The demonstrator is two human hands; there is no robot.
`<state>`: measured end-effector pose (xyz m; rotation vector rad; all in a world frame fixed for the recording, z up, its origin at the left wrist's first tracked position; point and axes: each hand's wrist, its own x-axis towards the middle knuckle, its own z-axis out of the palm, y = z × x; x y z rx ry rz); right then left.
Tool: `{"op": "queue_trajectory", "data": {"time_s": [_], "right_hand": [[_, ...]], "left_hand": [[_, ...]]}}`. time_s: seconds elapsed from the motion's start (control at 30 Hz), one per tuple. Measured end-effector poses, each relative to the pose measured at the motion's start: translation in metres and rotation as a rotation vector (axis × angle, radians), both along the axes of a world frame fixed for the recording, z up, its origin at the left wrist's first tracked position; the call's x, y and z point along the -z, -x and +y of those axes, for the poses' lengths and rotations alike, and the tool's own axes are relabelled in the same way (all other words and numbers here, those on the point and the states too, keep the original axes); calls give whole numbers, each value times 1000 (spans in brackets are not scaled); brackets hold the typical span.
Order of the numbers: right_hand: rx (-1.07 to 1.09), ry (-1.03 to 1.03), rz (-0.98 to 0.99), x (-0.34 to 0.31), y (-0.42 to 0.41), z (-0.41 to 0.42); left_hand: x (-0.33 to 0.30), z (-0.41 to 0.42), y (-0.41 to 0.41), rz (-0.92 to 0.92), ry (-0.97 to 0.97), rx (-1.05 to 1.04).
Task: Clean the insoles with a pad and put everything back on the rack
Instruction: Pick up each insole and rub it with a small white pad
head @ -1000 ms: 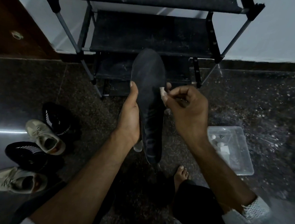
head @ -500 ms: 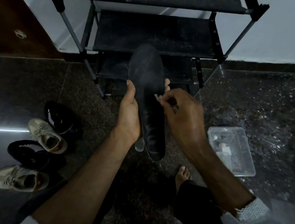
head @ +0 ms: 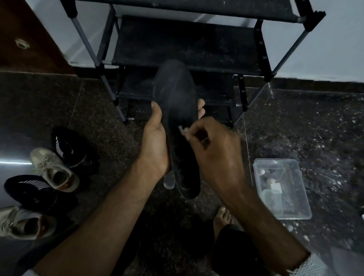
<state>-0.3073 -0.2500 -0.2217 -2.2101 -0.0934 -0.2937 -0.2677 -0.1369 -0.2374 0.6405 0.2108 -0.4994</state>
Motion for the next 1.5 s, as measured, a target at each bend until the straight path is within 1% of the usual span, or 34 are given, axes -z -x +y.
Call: {"op": "queue_trajectory", "data": {"time_s": [0.13, 0.2, 0.33, 0.37, 0.5, 0.53, 0.7, 0.77, 0.83, 0.9, 1.0, 1.03, 1.07, 1.13, 1.2, 1.33, 1.5], "right_hand": [[-163, 1, -21, -5, 12, 23], [-129, 5, -19, -3, 6, 16], [12, 24, 20, 1, -2, -5], [-1, 9, 23, 0, 0, -2], [-177, -11, 4, -7, 13, 22], [-186, -5, 1, -8, 12, 23], [-15, 18, 65, -5, 1, -3], [-56, 3, 50, -7, 6, 3], [-159, -7, 26, -10, 12, 16], [-203, 18, 9, -9, 12, 21], [-73, 66, 6, -5, 2, 7], [-21, 44, 38, -5, -1, 1], [18, -30, 92, -5, -2, -4], [53, -254, 209, -5, -3, -8], [41, -403, 276, -5, -4, -10], [17, -504, 291, -6, -5, -9], [89, -576, 243, -5, -9, -13]], "left_hand": [[2, 4, -2, -37, -88, -40], [2, 5, -3, -31, -65, -45], [-1, 4, -3, -27, -6, -25], [0, 4, -3, -23, -11, -29], [4, 7, -5, -44, -101, -60], [3, 8, -5, -52, -112, -62], [1, 5, -4, -31, -43, -46], [3, 6, -5, -30, -67, -58], [6, 9, -7, -47, -121, -66], [6, 9, -7, -63, -133, -59], [5, 6, -6, -31, -79, -38], [5, 5, -5, -24, -58, -35], [5, 5, -5, -22, -49, -37], [5, 5, -6, -22, -55, -45], [4, 5, -6, -21, -64, -58], [2, 6, -7, -18, -53, -74], [4, 1, -1, -42, 17, 11]]}}
